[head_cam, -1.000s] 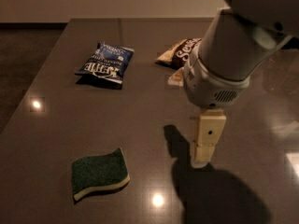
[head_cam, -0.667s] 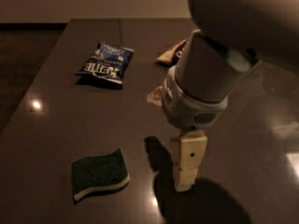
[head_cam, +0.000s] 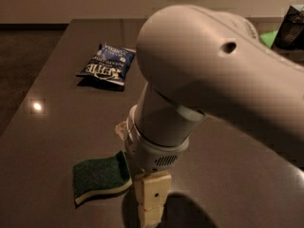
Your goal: Move sponge near blue chip bag
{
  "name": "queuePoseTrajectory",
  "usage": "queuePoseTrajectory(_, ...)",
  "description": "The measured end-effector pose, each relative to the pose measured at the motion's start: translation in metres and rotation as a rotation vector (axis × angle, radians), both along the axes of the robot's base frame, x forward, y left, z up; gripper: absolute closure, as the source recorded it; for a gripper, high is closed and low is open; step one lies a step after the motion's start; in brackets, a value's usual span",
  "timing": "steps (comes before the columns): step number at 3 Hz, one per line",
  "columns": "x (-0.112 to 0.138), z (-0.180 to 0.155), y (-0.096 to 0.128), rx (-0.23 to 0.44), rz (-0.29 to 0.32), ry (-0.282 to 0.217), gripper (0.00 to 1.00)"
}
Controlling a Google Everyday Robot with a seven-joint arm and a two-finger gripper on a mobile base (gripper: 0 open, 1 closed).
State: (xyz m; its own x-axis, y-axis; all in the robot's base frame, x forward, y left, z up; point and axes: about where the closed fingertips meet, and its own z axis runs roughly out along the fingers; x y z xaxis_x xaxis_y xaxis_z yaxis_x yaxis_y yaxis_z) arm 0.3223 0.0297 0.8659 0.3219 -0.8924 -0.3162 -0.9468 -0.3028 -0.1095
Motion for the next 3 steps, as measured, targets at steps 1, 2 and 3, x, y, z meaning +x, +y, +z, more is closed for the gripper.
queuePoseTrajectory(1, 0.002, -0.027, 0.028, -0.004, 0.016, 0.010, 0.00)
queuePoseTrajectory(2, 0.011, -0.045, 0.046, -0.018, 0.031, 0.027, 0.00)
queuePoseTrajectory(3, 0.019, -0.052, 0.057, -0.025, 0.039, 0.051, 0.13)
